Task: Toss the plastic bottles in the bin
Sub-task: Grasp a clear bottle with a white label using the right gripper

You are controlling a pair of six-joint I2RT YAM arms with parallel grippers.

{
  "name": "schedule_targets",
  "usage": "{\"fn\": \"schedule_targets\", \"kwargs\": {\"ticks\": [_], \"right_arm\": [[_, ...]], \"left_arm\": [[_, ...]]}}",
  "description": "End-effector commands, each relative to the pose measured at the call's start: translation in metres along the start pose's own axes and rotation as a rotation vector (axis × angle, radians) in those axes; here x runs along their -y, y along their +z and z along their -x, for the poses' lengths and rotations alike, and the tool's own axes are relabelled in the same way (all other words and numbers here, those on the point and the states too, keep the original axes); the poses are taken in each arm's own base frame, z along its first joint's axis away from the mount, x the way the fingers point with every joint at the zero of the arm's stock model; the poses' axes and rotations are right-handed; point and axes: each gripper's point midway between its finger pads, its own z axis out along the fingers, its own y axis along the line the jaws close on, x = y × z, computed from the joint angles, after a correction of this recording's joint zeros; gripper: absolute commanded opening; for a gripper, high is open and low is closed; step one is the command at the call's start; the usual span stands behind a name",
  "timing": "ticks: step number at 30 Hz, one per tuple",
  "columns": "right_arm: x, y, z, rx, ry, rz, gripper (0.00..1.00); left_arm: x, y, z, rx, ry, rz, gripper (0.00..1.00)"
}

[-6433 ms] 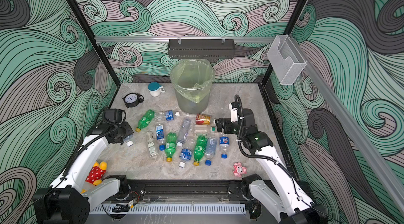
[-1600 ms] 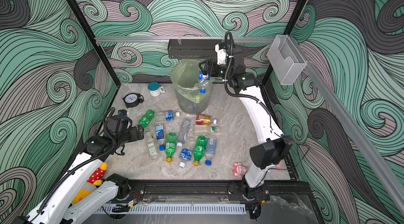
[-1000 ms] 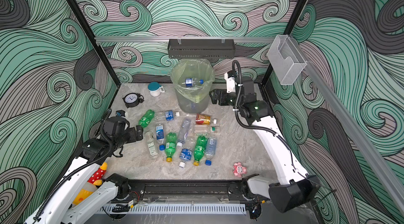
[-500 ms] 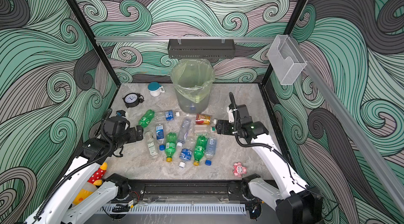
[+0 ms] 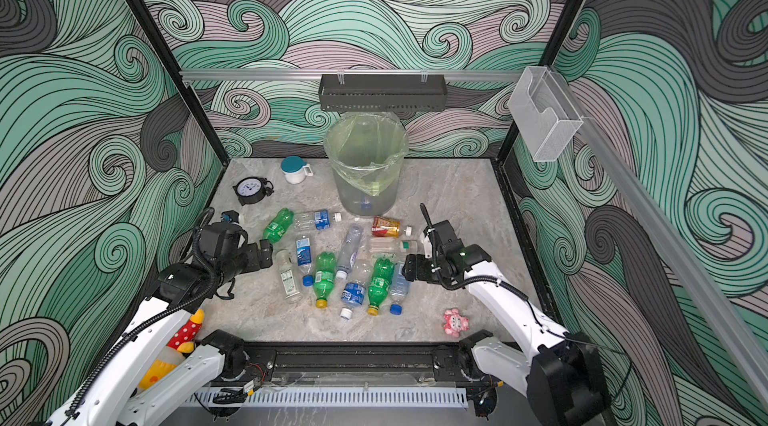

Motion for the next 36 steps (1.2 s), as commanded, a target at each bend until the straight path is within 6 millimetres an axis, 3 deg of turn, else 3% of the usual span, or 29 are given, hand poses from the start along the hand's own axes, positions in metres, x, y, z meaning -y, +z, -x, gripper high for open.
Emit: {"fn": "schedule_targets", "kwargs": {"ticks": [1, 10, 20, 27, 36], "right_arm": [[-0.012, 0.010, 0.007, 0.016, 0.001, 0.042, 0.84], [-0.010, 0.040, 0.007, -0.025, -0.014, -0.023, 0.77], [0.010, 0.062, 0.000, -0.067, 0.004, -0.139, 0.66], [0.035, 0.060, -0.008, -0.083, 0.001, -0.264, 0.61], [0.043, 0.045, -0.004, -0.038, -0.009, -0.318, 0.48]], "left_arm": [[-0.004, -0.002, -0.004, -0.014, -0.015, 0.009, 0.97], [-0.003, -0.004, -0.004, -0.011, -0.015, 0.001, 0.97], [-0.004, -0.007, -0.004, 0.000, -0.018, -0.006, 0.97], [-0.004, -0.010, -0.003, 0.018, -0.021, -0.018, 0.97], [-0.002, -0.007, -0.003, 0.005, -0.016, -0.015, 0.97]]}}
